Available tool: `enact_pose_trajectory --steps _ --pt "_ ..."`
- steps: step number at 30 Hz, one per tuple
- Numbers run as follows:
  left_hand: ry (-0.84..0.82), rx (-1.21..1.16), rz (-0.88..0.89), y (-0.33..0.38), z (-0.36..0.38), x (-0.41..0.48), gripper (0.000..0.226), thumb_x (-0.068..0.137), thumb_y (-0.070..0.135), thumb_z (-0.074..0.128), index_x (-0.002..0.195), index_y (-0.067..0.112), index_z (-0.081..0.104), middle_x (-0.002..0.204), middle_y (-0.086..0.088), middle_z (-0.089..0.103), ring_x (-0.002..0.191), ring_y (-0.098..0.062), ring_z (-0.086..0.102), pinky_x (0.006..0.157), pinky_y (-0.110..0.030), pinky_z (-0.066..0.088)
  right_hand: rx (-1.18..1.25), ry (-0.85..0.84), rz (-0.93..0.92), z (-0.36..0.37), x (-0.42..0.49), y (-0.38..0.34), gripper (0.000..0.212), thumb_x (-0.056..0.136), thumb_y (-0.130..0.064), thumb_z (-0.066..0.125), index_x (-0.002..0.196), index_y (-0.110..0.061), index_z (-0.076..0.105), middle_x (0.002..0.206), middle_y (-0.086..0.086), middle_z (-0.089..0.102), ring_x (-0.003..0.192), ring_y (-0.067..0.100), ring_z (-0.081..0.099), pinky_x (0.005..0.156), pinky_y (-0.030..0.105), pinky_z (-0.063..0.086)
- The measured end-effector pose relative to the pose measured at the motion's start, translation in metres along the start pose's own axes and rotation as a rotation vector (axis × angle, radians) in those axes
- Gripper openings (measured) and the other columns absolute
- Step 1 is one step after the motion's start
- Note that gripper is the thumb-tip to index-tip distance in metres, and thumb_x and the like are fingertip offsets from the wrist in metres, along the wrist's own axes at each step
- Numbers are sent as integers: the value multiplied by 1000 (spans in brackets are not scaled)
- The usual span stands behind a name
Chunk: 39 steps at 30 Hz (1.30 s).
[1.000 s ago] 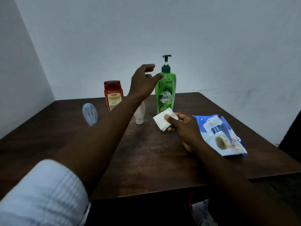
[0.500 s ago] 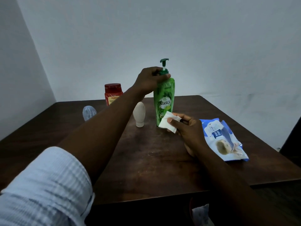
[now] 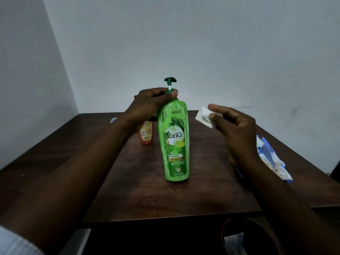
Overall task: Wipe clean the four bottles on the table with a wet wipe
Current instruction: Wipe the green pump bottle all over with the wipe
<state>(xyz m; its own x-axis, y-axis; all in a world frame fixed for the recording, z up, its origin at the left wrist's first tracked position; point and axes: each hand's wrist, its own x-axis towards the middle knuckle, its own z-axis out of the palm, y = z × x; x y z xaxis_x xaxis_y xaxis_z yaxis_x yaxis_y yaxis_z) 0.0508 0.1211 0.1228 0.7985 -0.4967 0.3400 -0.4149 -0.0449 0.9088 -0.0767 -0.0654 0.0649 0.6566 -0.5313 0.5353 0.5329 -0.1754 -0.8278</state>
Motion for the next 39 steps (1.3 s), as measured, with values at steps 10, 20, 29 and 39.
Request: enact_pose_trajectory --steps 10,20,29,39 --pt "86 -121 -62 -16 -1 -5 33 87 48 71 108 22 75 97 0 77 83 -10 70 75 -31 55 -338 -69 -351 40 17 -10 20 83 -8 77 100 -19 79 98 -10 75 95 -1 68 71 15 55" --pt "-78 -720 -78 -37 15 -5 38 103 36 48 137 20 58 119 -9 69 104 -22 68 88 -38 57 -388 -164 -406 59 25 6 13 83 -17 80 96 -16 80 93 -5 74 89 0 68 67 14 53" --pt "-129 -980 -77 -52 21 7 36 103 34 46 136 24 58 105 -3 66 90 -19 65 81 -37 56 -441 -225 -397 52 25 15 13 83 -20 81 96 -18 80 93 -5 70 88 6 68 70 14 52" --pt "-125 -1060 -85 -69 17 14 31 103 35 44 115 22 69 97 -4 67 103 -30 62 107 -59 36 -485 -374 -277 15 -45 48 13 81 -17 82 93 -17 81 98 -9 73 93 1 69 77 14 54"
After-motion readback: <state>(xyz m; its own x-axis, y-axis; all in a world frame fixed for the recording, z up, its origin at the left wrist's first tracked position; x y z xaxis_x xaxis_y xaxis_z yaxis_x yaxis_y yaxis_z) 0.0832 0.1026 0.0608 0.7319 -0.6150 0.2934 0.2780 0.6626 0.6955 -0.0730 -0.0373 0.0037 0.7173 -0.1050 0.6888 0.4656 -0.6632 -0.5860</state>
